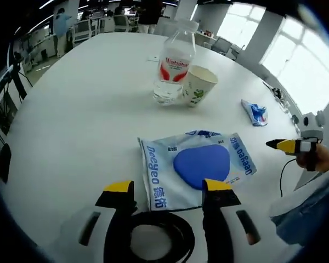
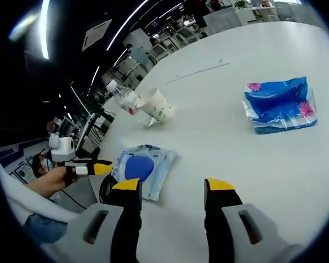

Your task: Arrange the tabletop items into an orderly group along one side of the table until the central work area is clear of visible clutter.

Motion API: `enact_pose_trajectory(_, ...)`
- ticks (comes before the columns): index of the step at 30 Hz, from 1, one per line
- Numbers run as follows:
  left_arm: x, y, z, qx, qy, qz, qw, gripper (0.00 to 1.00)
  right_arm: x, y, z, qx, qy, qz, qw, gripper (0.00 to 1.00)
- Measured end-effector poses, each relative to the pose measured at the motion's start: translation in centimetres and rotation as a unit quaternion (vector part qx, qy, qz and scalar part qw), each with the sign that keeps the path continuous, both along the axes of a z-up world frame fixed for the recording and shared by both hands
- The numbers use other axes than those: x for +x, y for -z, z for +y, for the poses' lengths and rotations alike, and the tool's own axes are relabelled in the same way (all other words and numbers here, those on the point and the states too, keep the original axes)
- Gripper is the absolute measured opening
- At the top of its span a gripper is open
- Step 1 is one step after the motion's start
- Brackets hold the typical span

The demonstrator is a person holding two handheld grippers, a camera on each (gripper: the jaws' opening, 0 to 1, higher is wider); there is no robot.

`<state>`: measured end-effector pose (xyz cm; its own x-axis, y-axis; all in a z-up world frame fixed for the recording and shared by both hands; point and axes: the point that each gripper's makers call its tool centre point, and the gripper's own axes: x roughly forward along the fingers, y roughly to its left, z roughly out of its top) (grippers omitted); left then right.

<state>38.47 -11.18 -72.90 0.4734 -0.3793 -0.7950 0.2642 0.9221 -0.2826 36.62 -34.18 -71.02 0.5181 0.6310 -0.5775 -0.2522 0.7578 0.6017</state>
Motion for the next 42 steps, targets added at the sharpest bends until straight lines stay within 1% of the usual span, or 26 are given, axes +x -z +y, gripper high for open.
enact_pose_trajectory(1,-0.1,0.2,0.0,-0.001,-0.001,0.002,1.0,0.47,-0.1,0.2,0.8,-0.005,-0.021,0.0,0.9998,0.44)
enact_pose_trajectory(3,-0.2,0.3,0.0,-0.003,-0.001,0.004,1.0,0.44,-0.3,0.5,2.1,-0.012,-0.047,0.002,0.9988,0.43)
enact_pose_trajectory(6,-0.4,0.5,-0.3,-0.02,-0.002,0.009,0.9998,0.35,-0.3,0.9,3.5,-0.01,-0.063,0.007,0.998,0.43)
enact_pose_trajectory(7,-0.4,0.7,-0.3,-0.026,-0.011,0.015,0.9995,0.34,-0.2,0.9,4.0,-0.008,-0.065,0.009,0.9978,0.43)
enact_pose_trajectory(9,-0.4,1.1,0.0,-0.025,-0.016,0.015,0.9994,0.34,-0.1,1.1,4.9,-0.007,-0.074,0.011,0.9972,0.42)
enact_pose_trajectory(10,-0.4,1.2,0.0,-0.026,-0.017,0.017,0.9994,0.32,-0.2,1.3,5.2,-0.01,-0.082,0.011,0.9965,0.42)
enact_pose_trajectory(13,-0.7,1.7,0.1,-0.03,-0.022,0.022,0.9991,0.3,-0.5,3.0,6.0,-0.03,-0.108,0.022,0.9934,0.41)
enact_pose_trajectory(14,-0.7,1.8,0.2,-0.034,-0.029,0.023,0.9987,0.29,-0.8,3.3,6.1,-0.034,-0.115,0.03,0.9923,0.39)
enact_pose_trajectory(15,-0.7,1.8,0.3,-0.033,-0.033,0.021,0.9987,0.28,-1.0,3.4,6.4,-0.032,-0.12,0.035,0.9917,0.33)
enact_pose_trajectory(17,-0.8,2.0,0.5,-0.031,-0.035,0.023,0.9986,0.24,-1.0,3.3,6.8,-0.024,-0.122,0.033,0.9917,0.24)
enact_pose_trajectory(19,-0.9,2.1,0.8,-0.024,-0.037,0.023,0.9988,0.2,-1.0,3.6,7.0,-0.031,-0.127,0.031,0.9909,0.22)
enact_pose_trajectory(20,-1.1,2.3,0.9,-0.019,-0.035,0.025,0.9989,0.17,-0.9,3.9,7.0,-0.039,-0.133,0.024,0.99,0.19)
enact_pose_trajectory(21,-1.0,2.4,1.0,-0.015,-0.033,0.022,0.9991,0.15,-0.9,4.1,6.9,-0.044,-0.134,0.026,0.9896,0.14)
enact_pose_trajectory(22,-0.9,2.6,1.6,0.004,-0.037,0.021,0.9991,0.12,-0.9,4.2,6.7,-0.046,-0.129,0.032,0.99,0.09)
enact_pose_trajectory(23,-0.8,2.7,2.0,0.017,-0.037,0.018,0.999,0.08,-0.9,4.2,6.5,-0.044,-0.124,0.037,0.9907,0.05)
enact_pose_trajectory(24,-0.9,2.6,1.9,0.021,-0.027,0.016,0.9993,0.06,-0.9,4.2,6.5,-0.04,-0.12,0.039,0.9912,0.04)
enact_pose_trajectory(25,-0.8,2.5,1.7,0.015,-0.024,0.014,0.9995,0.05,-1.0,4.1,6.6,-0.032,-0.115,0.046,0.9918,0.02)
enact_pose_trajectory(26,-0.8,2.6,1.7,0.014,-0.026,0.016,0.9994,0.05,-1.1,4.1,6.6,-0.035,-0.115,0.045,0.9917,0.01)
enact_pose_trajectory(28,-0.8,2.4,1.2,-0.001,-0.03,0.016,0.9994,0.02,-1.0,3.9,6.5,-0.039,-0.114,0.04,0.9919,0.0)
enact_pose_trajectory(30,-0.6,1.9,1.1,-0.005,-0.033,0.009,0.9994,0.0,-1.1,3.5,6.5,-0.036,-0.112,0.039,0.9923,0.0)
enact_pose_trajectory(34,0.1,0.9,0.5,0.016,-0.01,-0.031,0.9993,0.0,-0.8,2.0,6.0,-0.033,-0.1,0.02,0.9942,0.0)
enact_pose_trajectory(36,0.2,0.3,-0.1,0.015,-0.008,-0.04,0.999,0.0,-0.8,1.6,5.5,-0.03,-0.089,0.016,0.9954,0.0)
enact_pose_trajectory(39,0.6,-0.8,-1.6,0.038,0.032,-0.072,0.9961,0.0,-0.8,0.9,4.1,-0.037,-0.073,0.007,0.9966,0.0)
enact_pose_trajectory(40,0.7,-1.3,-2.4,0.047,0.047,-0.083,0.9943,0.0,-0.6,0.6,3.5,-0.043,-0.067,-0.003,0.9968,0.0)
enact_pose_trajectory(41,0.8,-1.4,-2.6,0.051,0.053,-0.087,0.9935,0.0,-0.6,0.4,3.1,-0.05,-0.063,-0.009,0.9967,0.0)
enact_pose_trajectory(42,0.9,-2.1,-3.5,0.061,0.069,-0.1,0.9908,0.0,-0.2,0.2,2.3,-0.063,-0.057,-0.022,0.9961,0.0)
